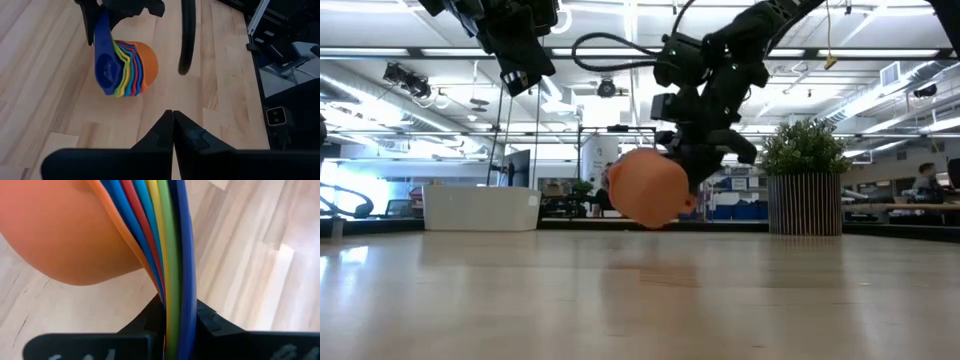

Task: Nest measuring cups in basket
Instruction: Put the nested measuring cups into the white bin

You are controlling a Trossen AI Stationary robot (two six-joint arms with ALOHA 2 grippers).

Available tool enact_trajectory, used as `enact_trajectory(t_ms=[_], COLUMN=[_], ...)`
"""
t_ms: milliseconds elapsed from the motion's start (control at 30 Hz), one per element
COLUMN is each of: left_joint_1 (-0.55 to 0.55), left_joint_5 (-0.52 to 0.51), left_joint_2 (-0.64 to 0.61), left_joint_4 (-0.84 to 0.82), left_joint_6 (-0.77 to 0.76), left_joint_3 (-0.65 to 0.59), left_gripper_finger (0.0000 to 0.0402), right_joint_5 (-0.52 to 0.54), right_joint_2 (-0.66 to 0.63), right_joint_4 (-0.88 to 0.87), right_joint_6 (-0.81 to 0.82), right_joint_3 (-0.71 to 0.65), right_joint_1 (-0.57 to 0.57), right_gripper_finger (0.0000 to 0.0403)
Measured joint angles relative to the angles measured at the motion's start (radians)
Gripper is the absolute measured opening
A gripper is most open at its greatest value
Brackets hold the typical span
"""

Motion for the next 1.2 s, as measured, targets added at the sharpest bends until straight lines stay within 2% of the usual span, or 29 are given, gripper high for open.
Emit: enact_trajectory(t_ms=[400,567,833,967,1200], left_joint_1=[0.000,0.000,0.001,0.004,0.007], left_joint_5=[0.000,0.000,0.000,-0.003,-0.140], left_joint_2=[0.000,0.000,0.000,0.000,-0.035], left_joint_4=[0.003,0.004,0.013,0.009,-0.067], left_joint_6=[0.000,0.000,-0.001,-0.031,-0.048], left_joint_3=[0.000,0.000,0.000,0.000,0.000], left_gripper_finger=[0.0014,0.0014,0.0014,0.0014,0.0014], right_joint_5=[-0.009,0.041,0.044,0.104,0.131], right_joint_2=[-0.001,-0.001,-0.001,-0.001,-0.001], right_joint_4=[-0.167,-0.227,-0.270,-0.285,-0.306], right_joint_6=[-0.003,-0.002,0.032,0.039,0.076], right_joint_3=[0.160,0.228,0.296,0.312,0.334], right_joint_1=[0.001,0.002,0.008,0.020,0.022], right_gripper_finger=[0.0053,0.0053,0.0053,0.0053,0.0053])
